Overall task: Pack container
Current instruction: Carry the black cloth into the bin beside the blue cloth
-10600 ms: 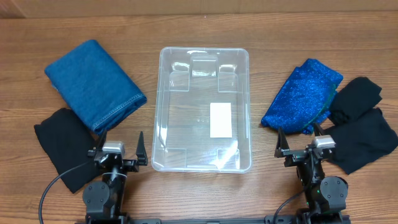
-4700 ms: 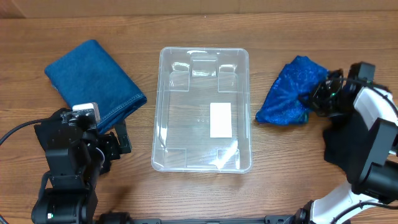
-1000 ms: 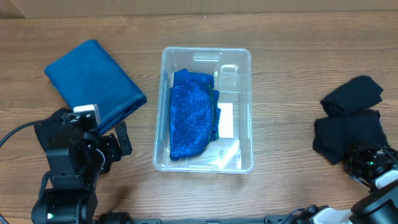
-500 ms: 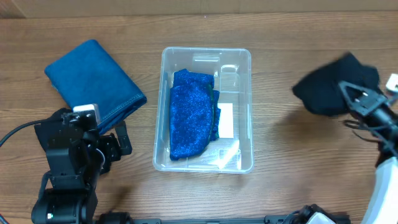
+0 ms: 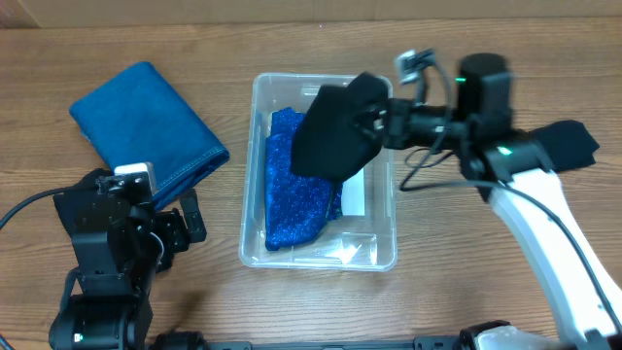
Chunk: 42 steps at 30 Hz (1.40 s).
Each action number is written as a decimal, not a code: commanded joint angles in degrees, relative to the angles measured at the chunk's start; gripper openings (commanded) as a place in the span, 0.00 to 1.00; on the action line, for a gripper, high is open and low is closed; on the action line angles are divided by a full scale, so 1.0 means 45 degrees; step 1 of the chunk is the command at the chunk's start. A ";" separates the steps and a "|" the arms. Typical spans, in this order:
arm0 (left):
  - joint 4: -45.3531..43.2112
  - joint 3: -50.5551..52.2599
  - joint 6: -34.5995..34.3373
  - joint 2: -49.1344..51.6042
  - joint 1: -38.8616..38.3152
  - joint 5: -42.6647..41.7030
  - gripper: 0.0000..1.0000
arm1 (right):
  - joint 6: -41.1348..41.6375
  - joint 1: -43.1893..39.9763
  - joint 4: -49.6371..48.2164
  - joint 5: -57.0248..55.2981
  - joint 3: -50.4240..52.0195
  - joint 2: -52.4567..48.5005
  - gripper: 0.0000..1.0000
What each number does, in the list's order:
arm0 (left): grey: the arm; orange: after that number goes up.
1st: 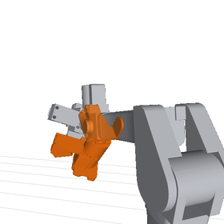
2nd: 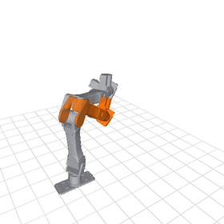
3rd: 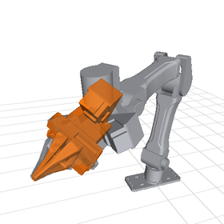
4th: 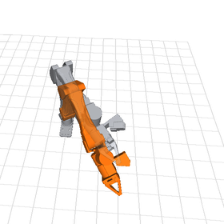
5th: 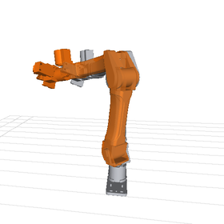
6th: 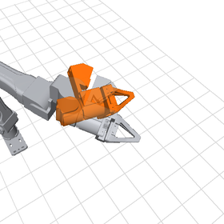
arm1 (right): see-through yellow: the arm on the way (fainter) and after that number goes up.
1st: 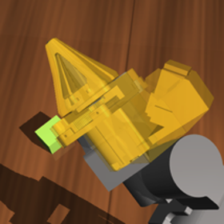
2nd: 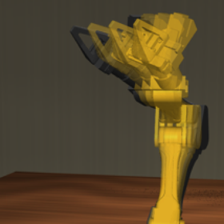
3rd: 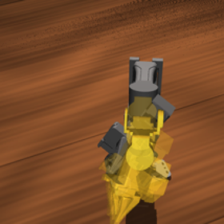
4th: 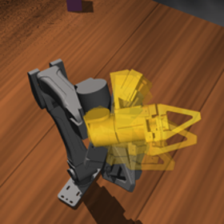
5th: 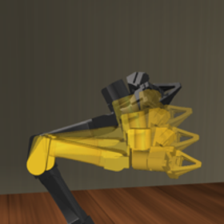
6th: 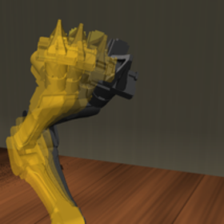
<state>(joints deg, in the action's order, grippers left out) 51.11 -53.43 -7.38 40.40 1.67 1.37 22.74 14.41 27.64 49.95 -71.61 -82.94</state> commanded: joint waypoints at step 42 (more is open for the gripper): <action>0.0384 -0.0301 -0.0078 -0.0063 -0.0044 0.0131 1.00 | -0.5610 0.1972 0.5221 -0.9758 -0.4318 -0.6052 1.00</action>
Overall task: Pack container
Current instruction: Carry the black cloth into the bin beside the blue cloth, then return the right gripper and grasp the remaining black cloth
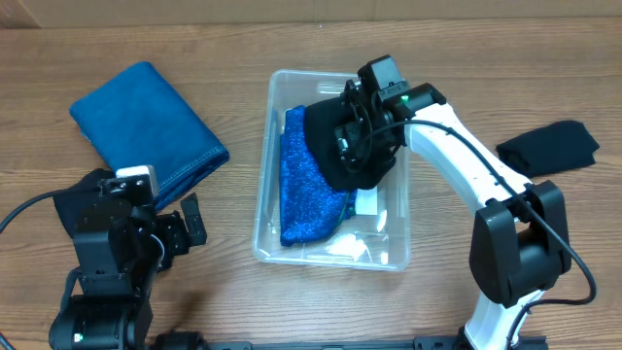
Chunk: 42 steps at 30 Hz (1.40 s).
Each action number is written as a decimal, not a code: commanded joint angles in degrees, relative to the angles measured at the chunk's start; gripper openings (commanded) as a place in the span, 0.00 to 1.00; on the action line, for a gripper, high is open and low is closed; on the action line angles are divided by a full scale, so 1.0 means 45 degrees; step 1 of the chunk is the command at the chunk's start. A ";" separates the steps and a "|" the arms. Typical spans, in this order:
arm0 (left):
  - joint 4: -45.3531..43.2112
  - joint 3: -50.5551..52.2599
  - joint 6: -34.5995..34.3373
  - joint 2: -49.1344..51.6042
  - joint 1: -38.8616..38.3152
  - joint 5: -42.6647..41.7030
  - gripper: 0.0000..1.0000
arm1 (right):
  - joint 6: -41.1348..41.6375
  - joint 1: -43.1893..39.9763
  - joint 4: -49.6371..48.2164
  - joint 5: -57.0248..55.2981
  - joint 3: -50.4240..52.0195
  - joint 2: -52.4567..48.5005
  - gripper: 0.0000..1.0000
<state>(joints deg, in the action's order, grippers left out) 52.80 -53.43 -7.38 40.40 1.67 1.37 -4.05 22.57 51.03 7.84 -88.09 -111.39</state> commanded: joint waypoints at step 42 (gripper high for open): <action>0.0019 -0.0301 -0.0083 -0.0063 -0.0044 0.0126 1.00 | 0.6693 -0.8903 0.5668 -0.0175 -0.5343 0.3099 0.82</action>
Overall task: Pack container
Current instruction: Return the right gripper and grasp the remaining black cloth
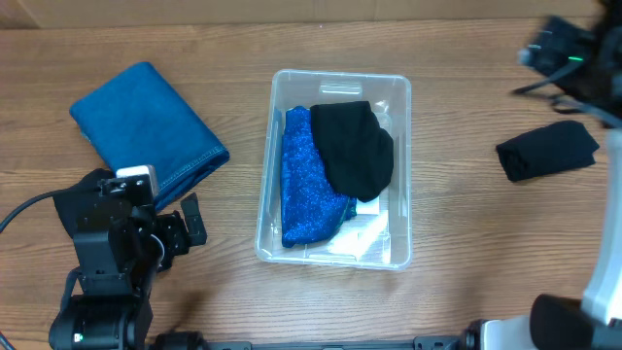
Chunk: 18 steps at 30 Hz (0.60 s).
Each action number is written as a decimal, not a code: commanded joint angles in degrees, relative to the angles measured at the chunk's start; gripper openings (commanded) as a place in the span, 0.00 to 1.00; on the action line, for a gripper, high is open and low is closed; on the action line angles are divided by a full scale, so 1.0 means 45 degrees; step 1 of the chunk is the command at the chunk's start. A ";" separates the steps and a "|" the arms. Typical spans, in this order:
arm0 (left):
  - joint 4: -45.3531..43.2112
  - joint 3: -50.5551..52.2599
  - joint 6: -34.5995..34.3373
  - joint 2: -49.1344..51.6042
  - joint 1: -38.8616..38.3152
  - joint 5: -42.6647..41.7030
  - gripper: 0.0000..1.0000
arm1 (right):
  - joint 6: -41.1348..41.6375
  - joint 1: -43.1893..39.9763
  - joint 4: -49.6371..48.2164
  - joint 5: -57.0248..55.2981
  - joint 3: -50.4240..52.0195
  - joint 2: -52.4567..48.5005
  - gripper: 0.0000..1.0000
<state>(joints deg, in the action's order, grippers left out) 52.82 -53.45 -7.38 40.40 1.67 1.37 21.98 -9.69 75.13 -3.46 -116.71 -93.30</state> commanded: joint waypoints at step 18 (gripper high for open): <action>0.0019 -0.0296 -0.0083 -0.0063 -0.0049 0.0126 1.00 | 0.0117 -0.7504 -0.8641 0.7057 1.1735 -0.2715 1.00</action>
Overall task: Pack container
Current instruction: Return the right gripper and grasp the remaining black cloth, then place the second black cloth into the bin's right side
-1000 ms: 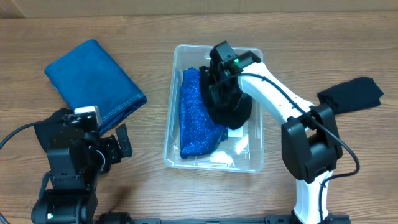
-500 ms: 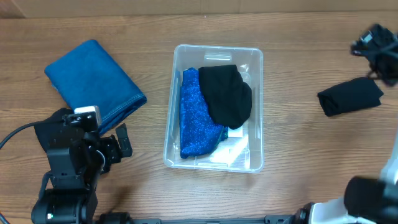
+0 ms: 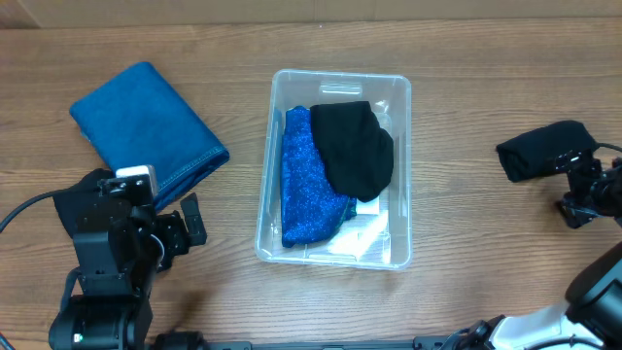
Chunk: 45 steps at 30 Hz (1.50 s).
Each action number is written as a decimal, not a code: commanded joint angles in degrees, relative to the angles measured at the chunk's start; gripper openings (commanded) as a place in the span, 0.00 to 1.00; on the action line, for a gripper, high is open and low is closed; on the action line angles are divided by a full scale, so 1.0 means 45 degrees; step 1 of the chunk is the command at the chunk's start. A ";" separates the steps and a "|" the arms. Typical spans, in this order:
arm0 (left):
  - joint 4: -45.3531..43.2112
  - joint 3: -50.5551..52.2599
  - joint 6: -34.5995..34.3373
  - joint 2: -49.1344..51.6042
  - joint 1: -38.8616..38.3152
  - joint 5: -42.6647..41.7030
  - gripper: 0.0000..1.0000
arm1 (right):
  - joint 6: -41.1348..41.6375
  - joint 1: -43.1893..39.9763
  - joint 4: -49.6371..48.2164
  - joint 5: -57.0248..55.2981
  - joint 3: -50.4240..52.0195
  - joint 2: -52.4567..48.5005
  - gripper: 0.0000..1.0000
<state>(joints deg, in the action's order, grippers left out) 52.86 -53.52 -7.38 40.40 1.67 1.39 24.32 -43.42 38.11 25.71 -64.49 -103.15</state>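
Observation:
A clear plastic container (image 3: 400,146) stands mid-table. Inside it, a blue speckled cloth (image 3: 301,194) lies along the left side. A black cloth (image 3: 352,148) rests partly over it at the upper right, and some white items (image 3: 362,233) lie at the near end. A second folded black cloth (image 3: 539,151) is on the table at the far right. My right gripper (image 3: 580,187) is just beside this cloth's near right end, open and holding nothing. My left gripper (image 3: 193,222) rests low at the left, open and empty.
A folded blue towel (image 3: 146,126) lies at the far left, just beyond the left arm's base (image 3: 102,253). Bare wood table (image 3: 466,224) separates the container from the right-hand black cloth.
My right arm was at the far upper right corner; its gripper is now down beside the black cloth on the table at the right. The container's contents and the left arm are unchanged.
At first my right gripper held a black cloth above the container. Then it was down inside the container with the cloth, and the container sat slightly further right. Afterwards the cloth lay in the container and the arm was away at the upper right. It now sits by the second black cloth.

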 commanded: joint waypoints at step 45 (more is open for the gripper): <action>-0.0005 -0.0282 -0.0078 -0.0063 -0.0044 0.0151 1.00 | -0.0622 0.1418 -0.2744 0.5790 -0.1302 -0.1865 0.04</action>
<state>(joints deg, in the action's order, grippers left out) 52.97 -53.54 -7.38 40.40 1.67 1.48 26.68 -39.42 23.05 45.78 -66.48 -118.13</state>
